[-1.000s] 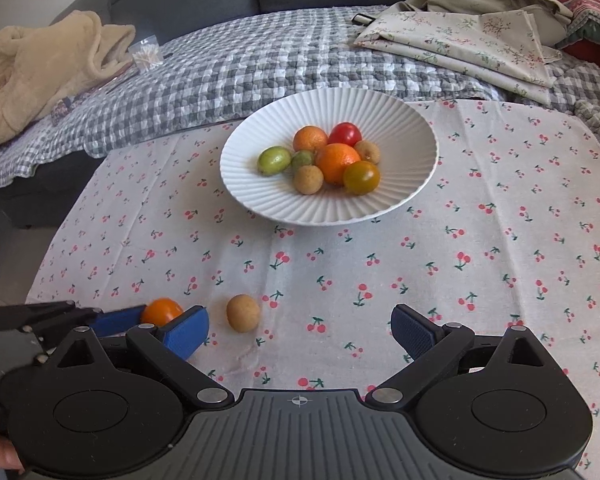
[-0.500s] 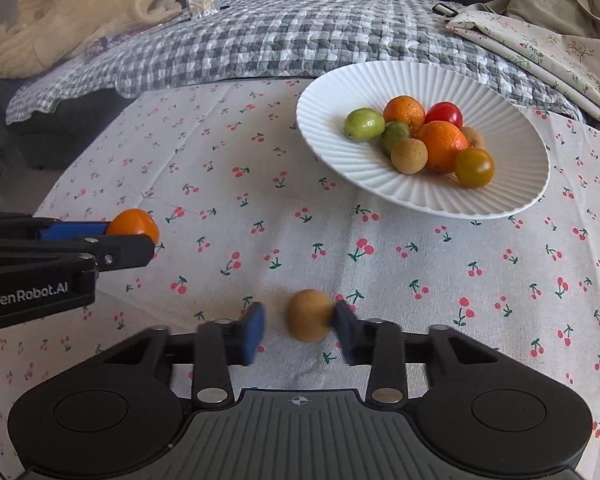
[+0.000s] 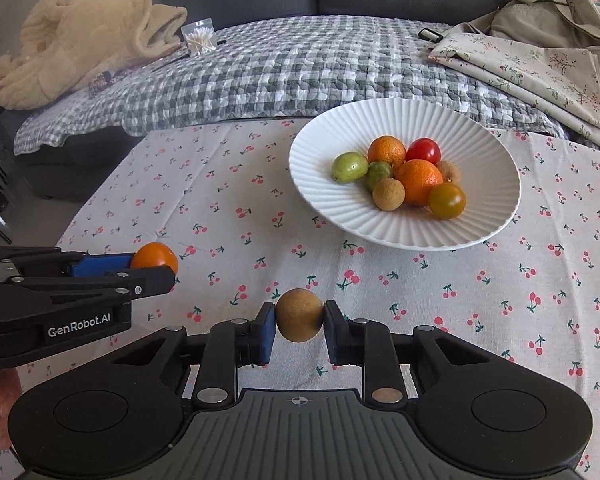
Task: Organize fruits
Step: 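Carry the orange tomato and kiwi over the white bowl with both tools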
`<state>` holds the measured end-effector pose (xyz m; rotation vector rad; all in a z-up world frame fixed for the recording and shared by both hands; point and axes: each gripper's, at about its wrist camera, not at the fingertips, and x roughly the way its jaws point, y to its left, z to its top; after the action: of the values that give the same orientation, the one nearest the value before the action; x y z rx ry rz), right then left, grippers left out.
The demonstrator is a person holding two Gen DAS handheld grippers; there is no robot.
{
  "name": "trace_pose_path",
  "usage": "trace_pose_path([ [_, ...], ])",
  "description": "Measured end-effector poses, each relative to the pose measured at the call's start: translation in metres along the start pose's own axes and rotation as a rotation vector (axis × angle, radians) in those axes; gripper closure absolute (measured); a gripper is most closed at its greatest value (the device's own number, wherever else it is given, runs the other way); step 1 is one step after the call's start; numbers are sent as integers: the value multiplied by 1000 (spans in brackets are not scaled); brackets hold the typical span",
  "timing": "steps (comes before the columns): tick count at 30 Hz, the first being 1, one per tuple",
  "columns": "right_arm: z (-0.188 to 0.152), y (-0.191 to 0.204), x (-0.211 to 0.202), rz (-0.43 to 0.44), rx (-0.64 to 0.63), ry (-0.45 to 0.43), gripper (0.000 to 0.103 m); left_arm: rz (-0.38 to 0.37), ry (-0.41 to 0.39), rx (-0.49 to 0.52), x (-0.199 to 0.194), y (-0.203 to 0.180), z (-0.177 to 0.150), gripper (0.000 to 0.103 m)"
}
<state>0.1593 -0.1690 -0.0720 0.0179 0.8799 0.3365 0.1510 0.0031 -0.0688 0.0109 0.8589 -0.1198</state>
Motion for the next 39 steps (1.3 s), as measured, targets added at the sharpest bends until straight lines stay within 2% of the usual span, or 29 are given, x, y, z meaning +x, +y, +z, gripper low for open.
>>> trace_pose_path([
  [8,0,3,-21,40,20,-16,79,-7,-18,19,-7,-8,1,74],
  [20,4,-8,-51,40,51,-76,79,-15,-58,52,-13,-25,8,74],
  [26,14,-34,-66,14,108,-123,79,-21,-91,74,-11,-40,18,74],
  [31,23,-69,-73,-41,172,-163,79,-38,-135,93,-8,-52,31,74],
  [39,35,-115,-54,-101,256,-191,79,-100,-142,130,20,-76,55,74],
])
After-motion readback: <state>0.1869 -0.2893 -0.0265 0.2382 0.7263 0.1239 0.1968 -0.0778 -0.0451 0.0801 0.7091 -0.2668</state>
